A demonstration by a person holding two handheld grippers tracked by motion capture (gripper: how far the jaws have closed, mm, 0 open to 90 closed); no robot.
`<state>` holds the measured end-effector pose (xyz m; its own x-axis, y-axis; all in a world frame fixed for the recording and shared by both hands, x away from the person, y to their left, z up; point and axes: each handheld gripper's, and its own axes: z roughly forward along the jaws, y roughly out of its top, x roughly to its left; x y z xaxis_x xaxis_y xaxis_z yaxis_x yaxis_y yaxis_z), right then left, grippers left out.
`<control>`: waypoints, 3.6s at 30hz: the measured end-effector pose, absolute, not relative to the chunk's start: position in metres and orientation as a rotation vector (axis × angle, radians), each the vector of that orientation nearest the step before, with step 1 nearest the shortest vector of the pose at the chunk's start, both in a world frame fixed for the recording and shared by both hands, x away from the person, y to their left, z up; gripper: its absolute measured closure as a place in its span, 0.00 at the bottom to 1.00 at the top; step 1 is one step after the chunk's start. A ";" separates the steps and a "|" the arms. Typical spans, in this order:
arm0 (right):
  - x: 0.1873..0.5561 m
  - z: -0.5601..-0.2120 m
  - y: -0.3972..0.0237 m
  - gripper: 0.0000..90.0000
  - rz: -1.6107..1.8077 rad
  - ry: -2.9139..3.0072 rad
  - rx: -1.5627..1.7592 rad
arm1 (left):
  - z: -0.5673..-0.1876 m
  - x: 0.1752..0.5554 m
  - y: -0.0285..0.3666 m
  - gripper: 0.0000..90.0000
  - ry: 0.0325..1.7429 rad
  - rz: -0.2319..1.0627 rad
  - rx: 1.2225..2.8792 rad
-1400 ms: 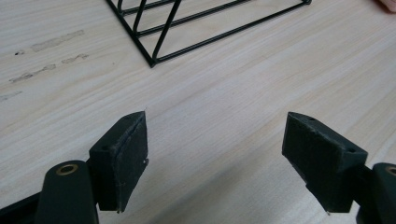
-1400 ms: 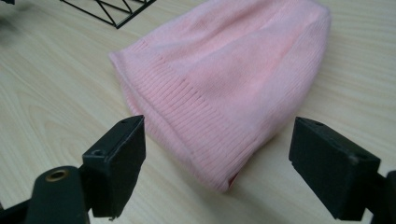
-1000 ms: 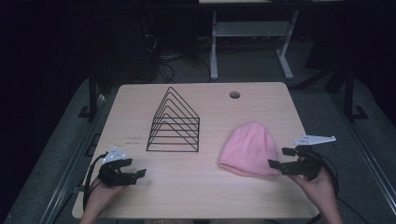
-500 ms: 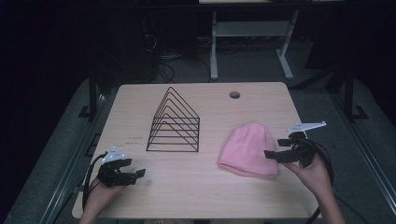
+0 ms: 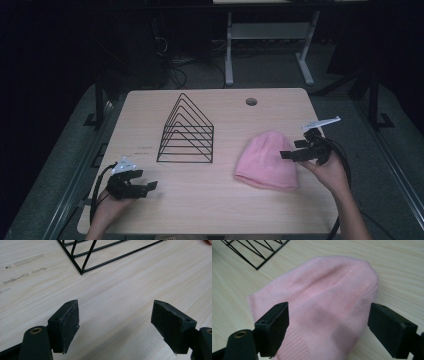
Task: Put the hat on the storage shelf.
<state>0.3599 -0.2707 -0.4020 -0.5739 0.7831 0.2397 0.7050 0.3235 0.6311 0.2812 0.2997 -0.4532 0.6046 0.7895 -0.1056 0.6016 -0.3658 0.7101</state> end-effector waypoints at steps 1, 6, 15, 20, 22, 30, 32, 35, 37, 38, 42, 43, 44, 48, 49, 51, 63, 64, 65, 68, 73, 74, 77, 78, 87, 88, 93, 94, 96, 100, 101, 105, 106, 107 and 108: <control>0.364 -0.403 -0.270 0.19 1.082 2.472 1.392 | -0.454 0.281 0.299 0.25 1.105 0.318 2.092; 0.383 -0.408 -0.268 0.19 1.056 2.489 1.406 | -0.454 0.284 0.302 0.25 1.093 0.323 2.097; 0.420 -0.419 -0.264 0.24 0.992 2.538 1.439 | -0.455 0.285 0.305 0.25 1.120 0.315 2.064; 0.432 -0.425 -0.263 0.24 0.951 2.551 1.471 | -0.456 0.286 0.307 0.25 1.119 0.311 2.069; 0.439 -0.428 -0.264 0.26 0.930 2.550 1.502 | -0.456 0.286 0.308 0.25 1.123 0.311 2.064; 0.447 -0.440 -0.267 0.37 0.909 2.589 1.531 | -0.456 0.289 0.309 0.25 1.129 0.310 2.072; 0.448 -0.441 -0.266 0.38 0.900 2.595 1.535 | -0.456 0.289 0.311 0.25 1.128 0.315 2.071; 0.452 -0.441 -0.268 0.39 0.914 2.597 1.559 | -0.457 0.290 0.311 0.25 1.130 0.318 2.072; 0.454 -0.443 -0.268 0.40 0.930 2.601 1.576 | -0.457 0.289 0.311 0.25 1.131 0.317 2.075; 0.455 -0.444 -0.268 0.41 0.933 2.603 1.579 | -0.457 0.289 0.311 0.25 1.129 0.316 2.076; 0.456 -0.449 -0.266 0.45 0.916 2.632 1.590 | -0.457 0.289 0.311 0.25 1.127 0.317 2.077; 0.455 -0.451 -0.266 0.46 0.917 2.638 1.590 | -0.457 0.289 0.311 0.25 1.127 0.317 2.077; 0.455 -0.452 -0.266 0.47 0.916 2.644 1.587 | -0.457 0.289 0.311 0.25 1.129 0.317 2.078; 0.455 -0.454 -0.267 0.54 0.957 2.642 1.609 | -0.457 0.289 0.311 0.25 1.130 0.317 2.079; 0.455 -0.454 -0.266 0.56 0.958 2.643 1.606 | -0.457 0.289 0.311 0.25 1.128 0.318 2.078; 0.454 -0.455 -0.265 0.60 0.963 2.653 1.596 | -0.456 0.289 0.310 0.25 1.120 0.322 2.084; 0.450 -0.449 -0.263 0.84 1.029 2.671 1.616 | -0.456 0.286 0.309 0.25 1.118 0.331 2.087; 0.449 -0.448 -0.263 0.84 1.050 2.665 1.614 | -0.455 0.286 0.309 0.25 1.118 0.332 2.084; 0.449 -0.447 -0.262 0.84 1.068 2.668 1.611 | -0.455 0.286 0.310 0.25 1.121 0.333 2.084; 0.447 -0.443 -0.262 0.84 1.095 2.665 1.595 | -0.455 0.286 0.312 0.25 1.124 0.336 2.078; 0.442 -0.431 -0.259 0.85 1.169 2.650 1.568 | -0.454 0.286 0.314 0.25 1.126 0.336 2.074; 0.441 -0.428 -0.259 0.85 1.187 2.650 1.551 | -0.453 0.286 0.314 0.25 1.127 0.335 2.074; 0.436 -0.416 -0.257 0.86 1.234 2.640 1.518 | -0.452 0.286 0.315 0.25 1.129 0.330 2.056; 0.435 -0.413 -0.256 0.86 1.238 2.643 1.503 | -0.452 0.285 0.315 0.25 1.129 0.330 2.055; 0.424 -0.381 -0.252 0.86 1.299 2.621 1.407 | -0.452 0.285 0.313 0.25 1.123 0.315 2.058; 0.423 -0.378 -0.251 0.86 1.303 2.620 1.397 | -0.452 0.285 0.313 0.25 1.126 0.312 2.047; 0.418 -0.362 -0.246 0.86 1.312 2.621 1.337 | -0.451 0.284 0.314 0.25 1.120 0.319 2.049; 0.416 -0.359 -0.246 0.86 1.320 2.620 1.327 | -0.451 0.284 0.314 0.25 1.117 0.323 2.053; 0.414 -0.354 -0.245 0.86 1.331 2.620 1.307 | -0.451 0.283 0.312 0.25 1.120 0.315 2.042; 0.411 -0.343 -0.244 0.86 1.346 2.614 1.272 | -0.450 0.284 0.310 0.25 1.118 0.301 2.035; 0.410 -0.342 -0.244 0.86 1.349 2.613 1.266 | -0.450 0.284 0.310 0.25 1.101 0.307 2.049; 0.407 -0.332 -0.246 0.86 1.364 2.601 1.237 | -0.450 0.285 0.308 0.26 1.095 0.292 2.049; 0.407 -0.332 -0.246 0.86 1.364 2.601 1.237 | -0.450 0.285 0.308 0.26 1.095 0.292 2.049; 0.406 -0.327 -0.247 0.86 1.373 2.592 1.224 | -0.450 0.284 0.307 0.26 1.095 0.284 2.052; 0.406 -0.326 -0.247 0.86 1.377 2.587 1.217 | -0.450 0.285 0.307 0.26 1.088 0.285 2.057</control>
